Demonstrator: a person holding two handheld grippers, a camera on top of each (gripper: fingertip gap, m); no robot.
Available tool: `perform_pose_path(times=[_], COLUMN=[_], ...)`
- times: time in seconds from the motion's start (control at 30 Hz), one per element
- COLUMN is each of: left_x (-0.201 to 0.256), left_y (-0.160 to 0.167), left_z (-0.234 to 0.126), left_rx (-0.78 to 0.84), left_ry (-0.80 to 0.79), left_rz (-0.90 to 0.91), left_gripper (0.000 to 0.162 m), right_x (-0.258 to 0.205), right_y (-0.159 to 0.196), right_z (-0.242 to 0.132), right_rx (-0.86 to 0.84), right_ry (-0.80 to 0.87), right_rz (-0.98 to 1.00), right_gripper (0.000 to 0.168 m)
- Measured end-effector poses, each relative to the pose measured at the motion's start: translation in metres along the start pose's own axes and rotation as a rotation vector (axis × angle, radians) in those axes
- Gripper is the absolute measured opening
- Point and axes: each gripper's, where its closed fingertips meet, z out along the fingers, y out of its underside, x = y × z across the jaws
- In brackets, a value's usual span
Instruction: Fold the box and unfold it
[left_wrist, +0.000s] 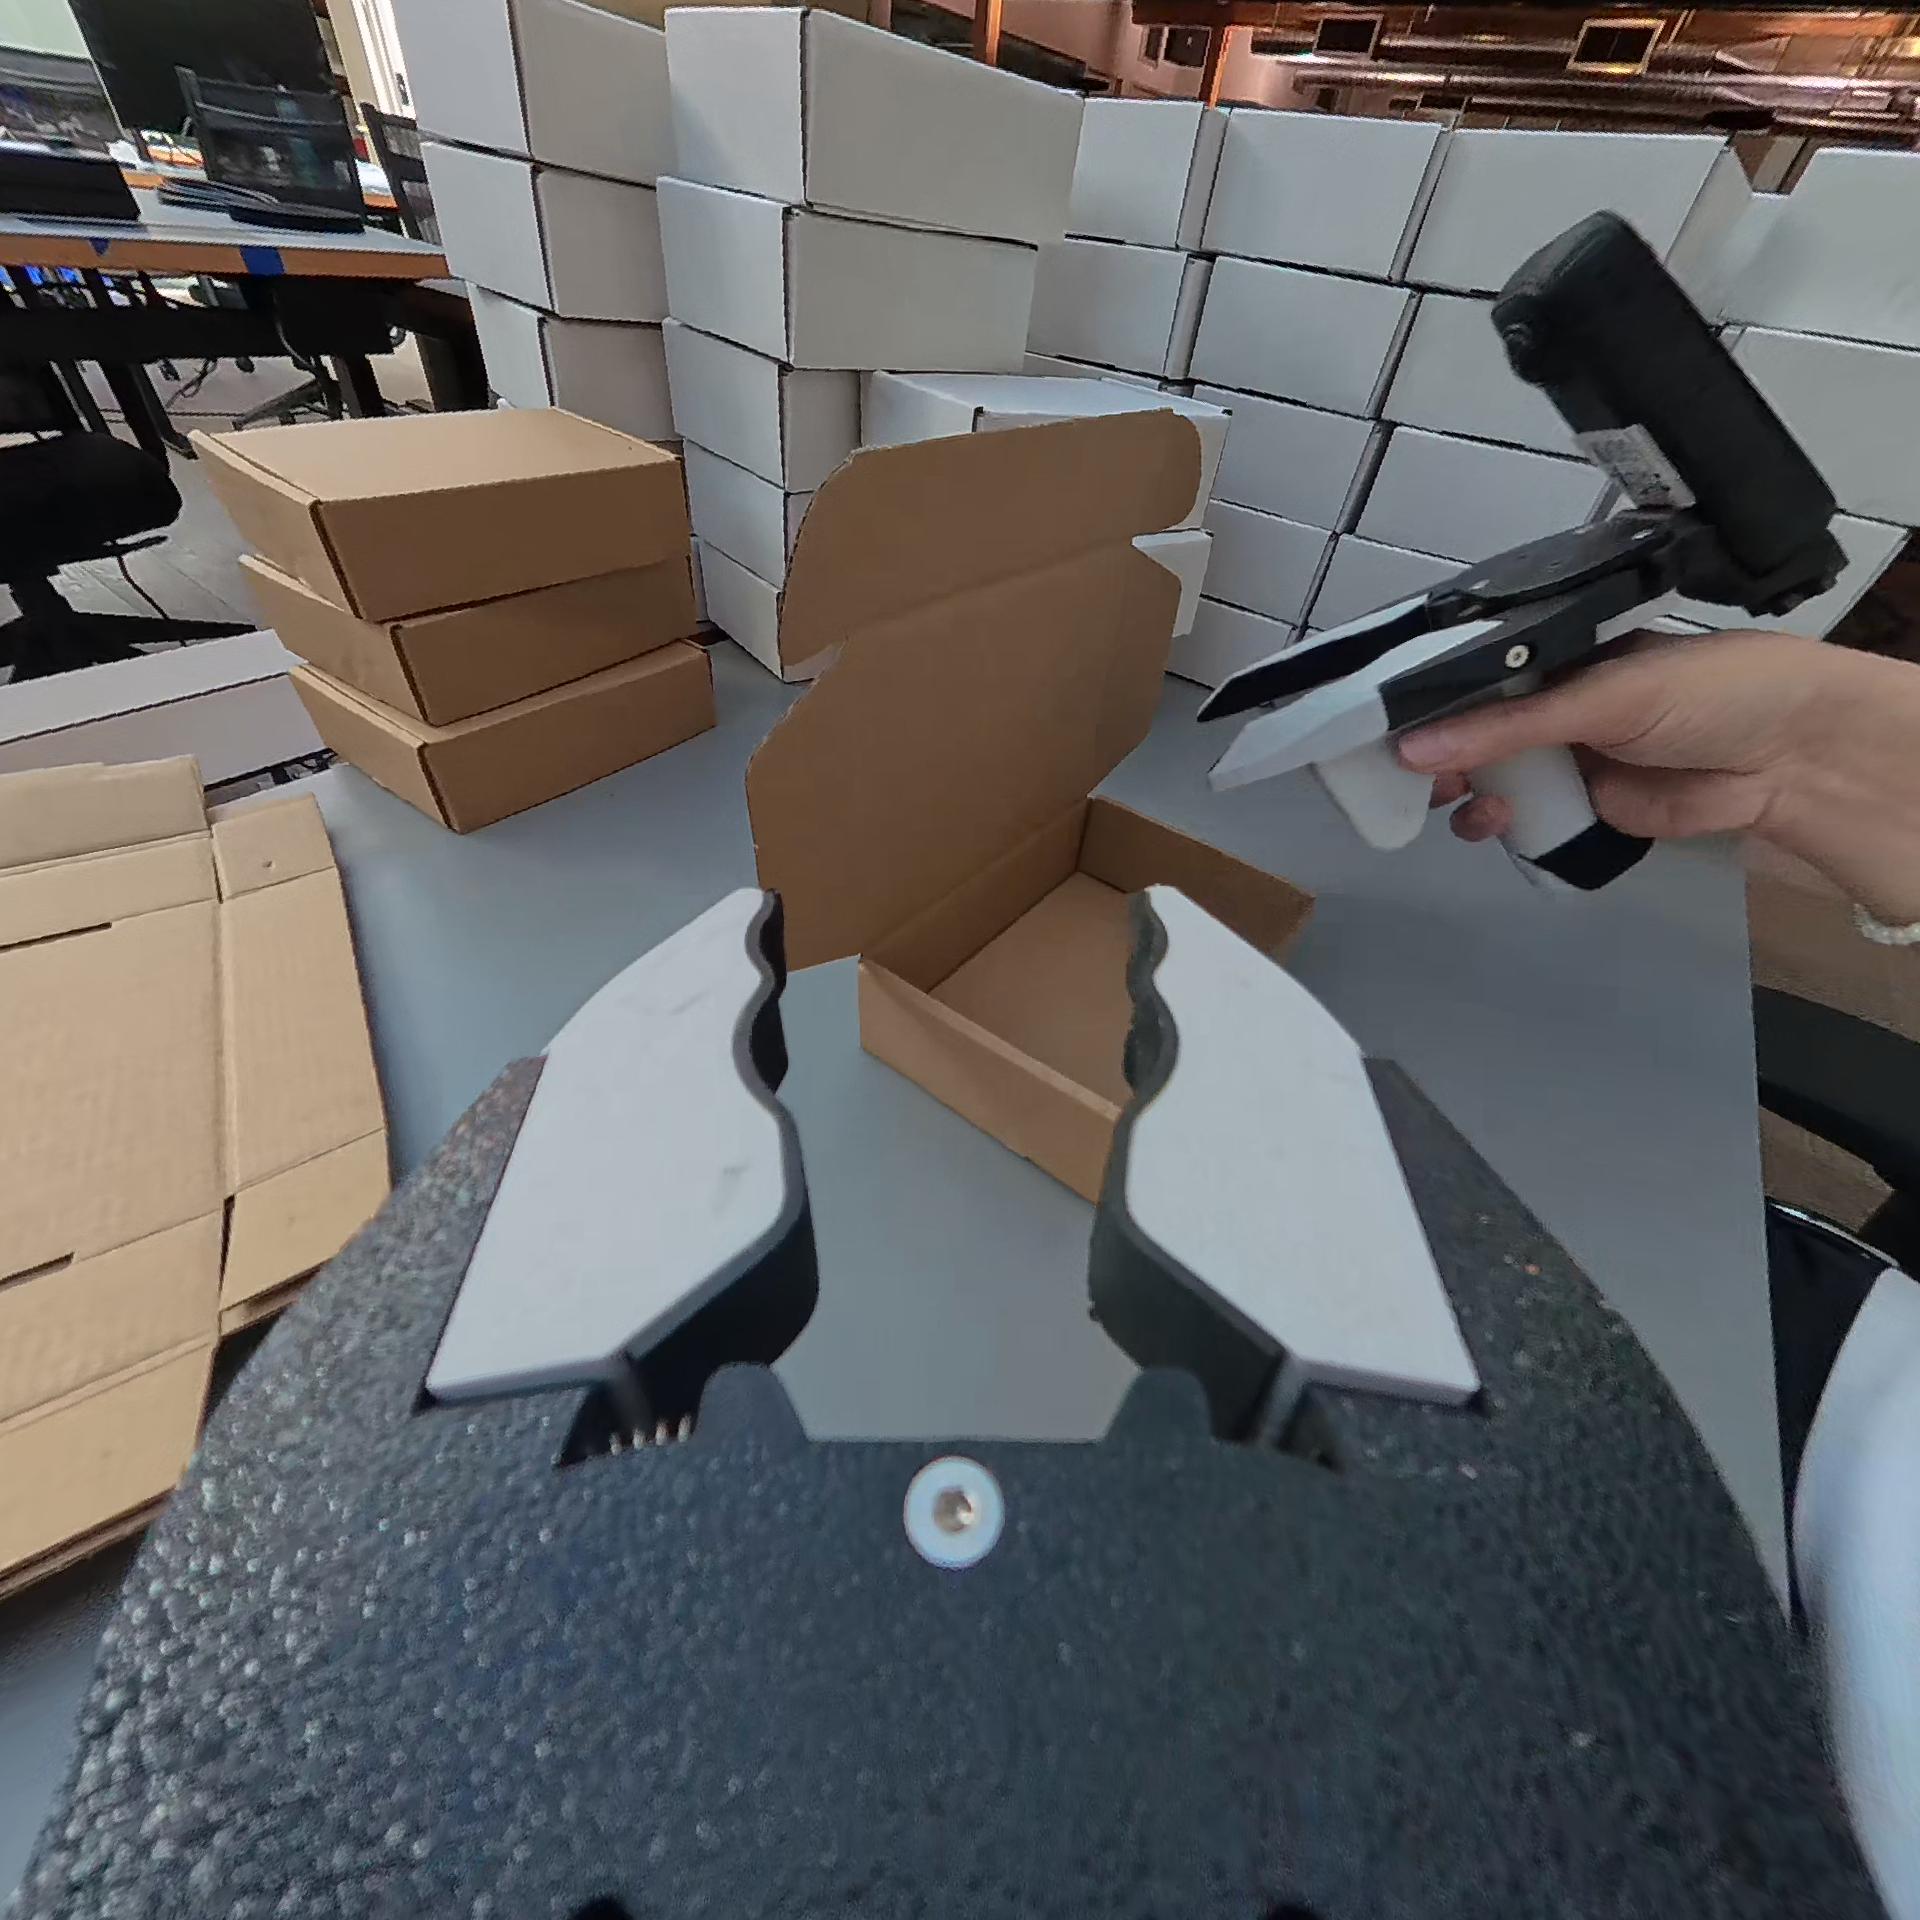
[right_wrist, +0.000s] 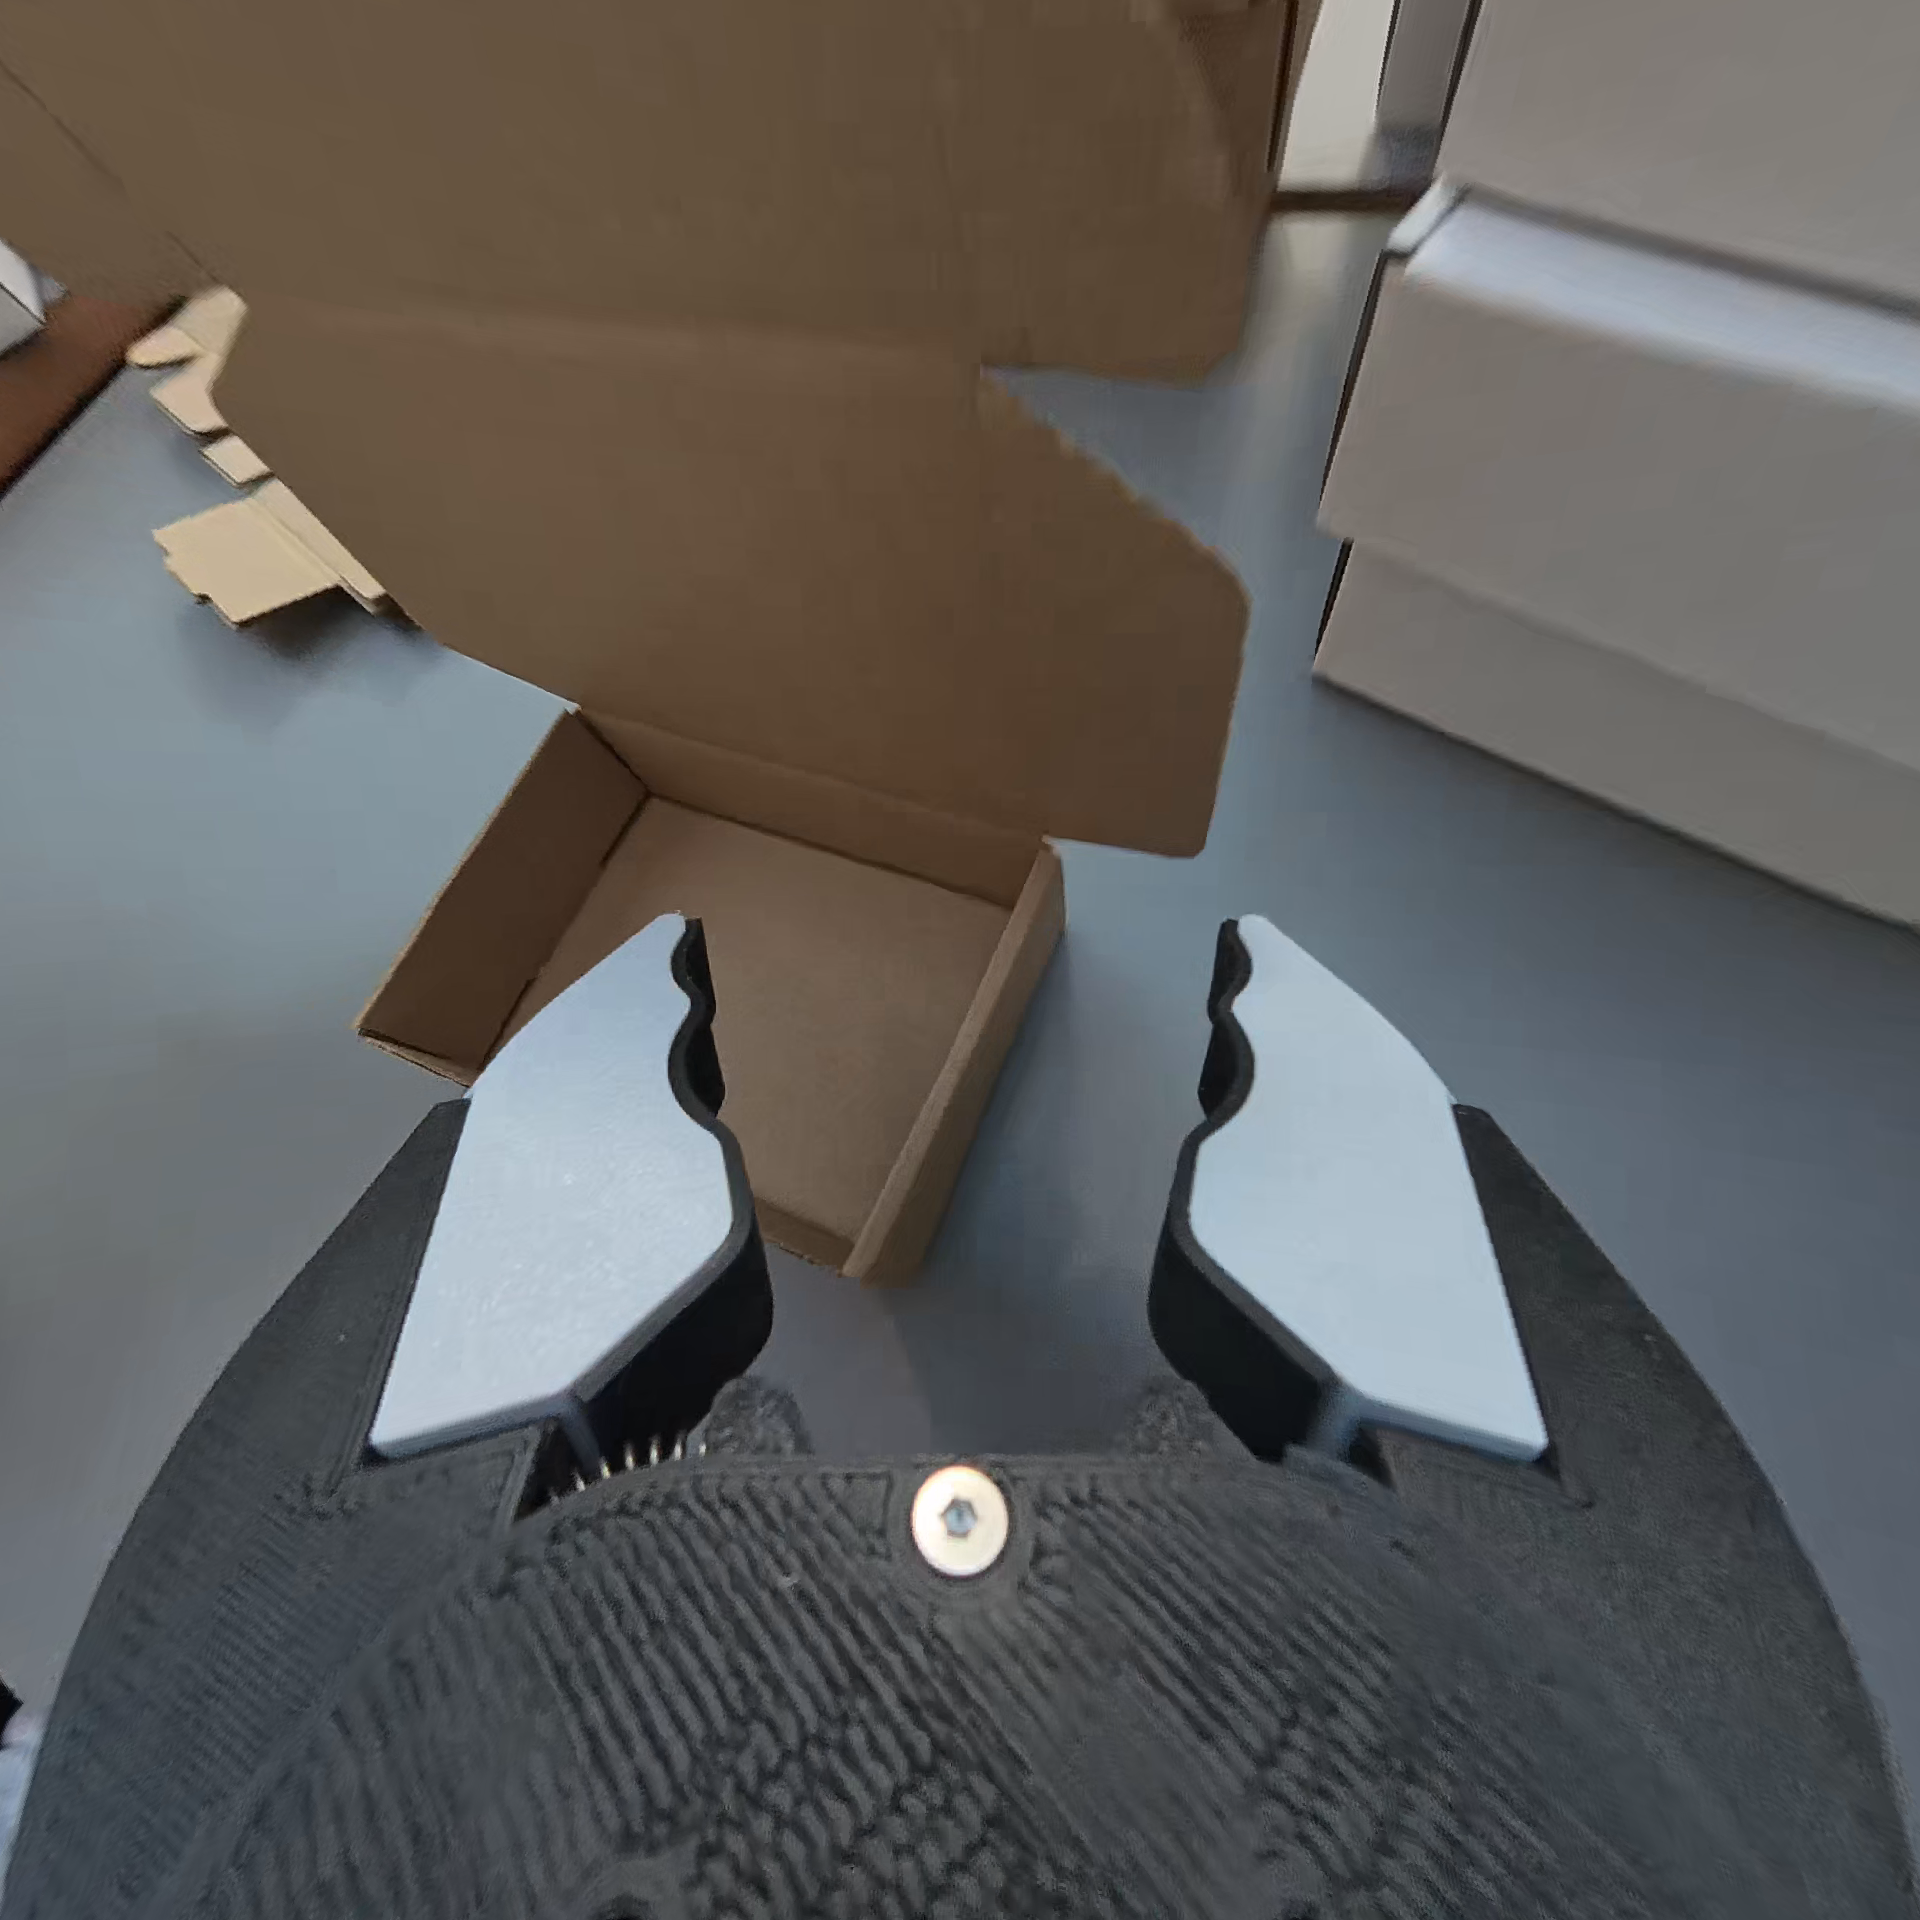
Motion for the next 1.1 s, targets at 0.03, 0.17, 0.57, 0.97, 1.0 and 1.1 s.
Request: perform_pose_path(times=[0.03,0.17,0.57,0.97,1.0,1.1], left_x=[-0.002,-0.018,-0.042,-0.036,-0.036,-0.037], left_y=[-0.002,-0.011,-0.001,0.002,0.002,0.003], left_z=[0.001,0.017,0.071,0.073,0.073,0.074], left_rx=[0.004,0.043,-0.058,-0.096,-0.097,-0.105], left_ry=[0.004,0.037,0.277,0.452,0.445,0.386], left_rz=[0.013,0.035,0.136,0.091,0.096,0.103], left_gripper=[0.063,0.061,0.033,0.002,0.001,0.001], right_x=[0.004,0.028,0.032,0.022,0.022,0.023], right_y=[-0.012,-0.045,-0.060,-0.056,-0.056,-0.060], right_z=[-0.006,-0.016,-0.008,-0.001,-0.001,0.004], right_rx=[0.062,0.254,0.270,0.228,0.221,0.206], right_ry=[-0.023,-0.043,-0.460,-0.561,-0.552,-0.481], right_rz=[-0.048,-0.261,-0.506,-0.622,-0.625,-0.596], right_gripper=[0.091,0.088,0.047,0.004,0.004,0.003])
